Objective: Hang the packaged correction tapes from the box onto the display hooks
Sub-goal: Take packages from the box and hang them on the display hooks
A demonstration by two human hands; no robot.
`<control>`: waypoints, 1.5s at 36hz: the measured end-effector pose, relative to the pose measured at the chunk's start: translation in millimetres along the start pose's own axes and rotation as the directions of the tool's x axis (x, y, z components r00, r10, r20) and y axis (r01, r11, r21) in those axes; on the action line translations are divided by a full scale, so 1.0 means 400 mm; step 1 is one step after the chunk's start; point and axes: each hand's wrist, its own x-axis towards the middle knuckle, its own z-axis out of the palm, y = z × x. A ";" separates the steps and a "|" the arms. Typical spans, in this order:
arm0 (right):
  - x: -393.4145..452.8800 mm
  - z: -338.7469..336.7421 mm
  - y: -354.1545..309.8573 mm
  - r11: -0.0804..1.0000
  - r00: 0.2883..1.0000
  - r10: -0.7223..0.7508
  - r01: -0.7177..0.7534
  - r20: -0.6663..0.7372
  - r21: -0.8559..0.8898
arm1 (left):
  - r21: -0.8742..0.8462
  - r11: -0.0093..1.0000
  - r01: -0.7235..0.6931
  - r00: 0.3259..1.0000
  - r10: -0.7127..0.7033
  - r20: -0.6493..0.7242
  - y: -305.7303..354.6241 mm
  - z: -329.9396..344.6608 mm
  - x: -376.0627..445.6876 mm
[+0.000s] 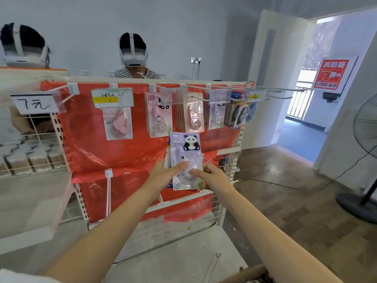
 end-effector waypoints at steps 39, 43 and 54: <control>0.144 -0.273 -0.040 0.999 0.940 0.041 -0.032 -0.337 0.031 | 0.025 0.995 -0.097 0.995 0.096 0.024 0.029 0.146 0.130; 0.178 -0.326 -0.052 0.999 0.936 0.046 -0.034 -0.348 0.039 | 0.001 0.995 -0.100 0.995 0.100 0.009 0.038 0.194 0.176; 0.303 -0.413 -0.060 0.997 0.952 -0.013 0.037 -0.304 0.072 | -0.062 0.991 -0.116 0.991 0.111 -0.081 0.050 0.274 0.254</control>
